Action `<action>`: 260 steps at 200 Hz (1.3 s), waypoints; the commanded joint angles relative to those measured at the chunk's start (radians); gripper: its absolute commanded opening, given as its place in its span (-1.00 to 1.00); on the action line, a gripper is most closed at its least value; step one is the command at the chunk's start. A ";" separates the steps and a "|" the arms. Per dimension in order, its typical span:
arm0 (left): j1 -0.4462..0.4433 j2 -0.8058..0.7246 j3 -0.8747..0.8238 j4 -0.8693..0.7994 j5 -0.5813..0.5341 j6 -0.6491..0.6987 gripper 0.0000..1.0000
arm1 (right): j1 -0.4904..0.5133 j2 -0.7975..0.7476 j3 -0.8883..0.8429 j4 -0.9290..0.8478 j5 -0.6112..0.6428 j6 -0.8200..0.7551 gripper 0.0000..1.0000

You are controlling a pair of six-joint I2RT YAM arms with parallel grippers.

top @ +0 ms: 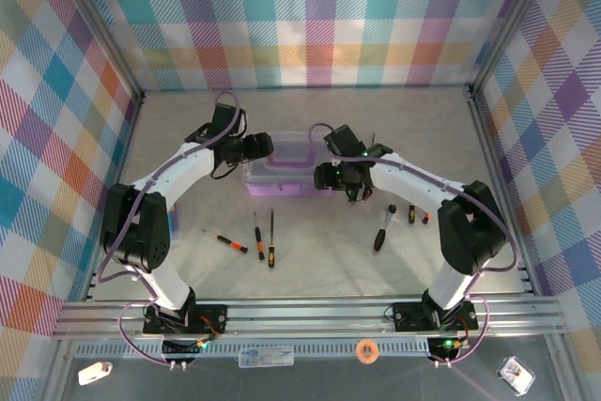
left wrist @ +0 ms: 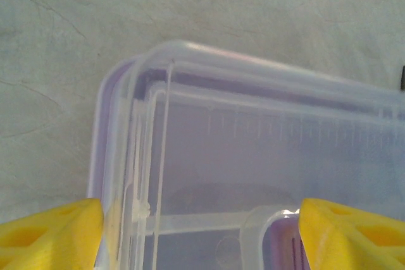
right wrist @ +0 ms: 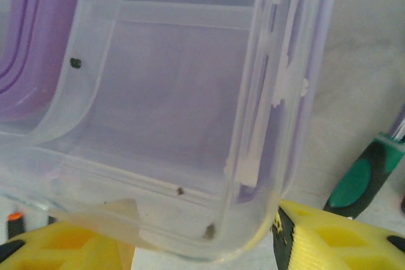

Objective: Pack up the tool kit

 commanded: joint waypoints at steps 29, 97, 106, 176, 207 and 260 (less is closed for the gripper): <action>-0.053 -0.047 -0.055 -0.052 0.096 0.016 0.56 | -0.064 0.180 0.264 -0.077 0.137 -0.086 0.21; -0.128 -0.140 0.012 -0.173 0.143 0.094 0.57 | -0.134 0.267 0.461 -0.160 0.070 -0.141 0.32; -0.129 -0.159 0.037 -0.209 0.082 0.123 0.64 | -0.138 0.246 0.451 -0.163 0.053 -0.138 0.34; -0.019 0.119 0.429 -0.311 -0.211 0.232 0.99 | -0.139 -0.109 0.000 0.139 -0.165 -0.026 0.85; 0.017 0.265 0.555 -0.344 -0.077 0.283 0.99 | -0.145 -0.126 -0.024 0.046 -0.089 -0.039 0.82; 0.017 0.268 0.463 -0.301 0.051 0.282 0.80 | -0.155 0.099 0.165 -0.030 -0.024 -0.041 0.11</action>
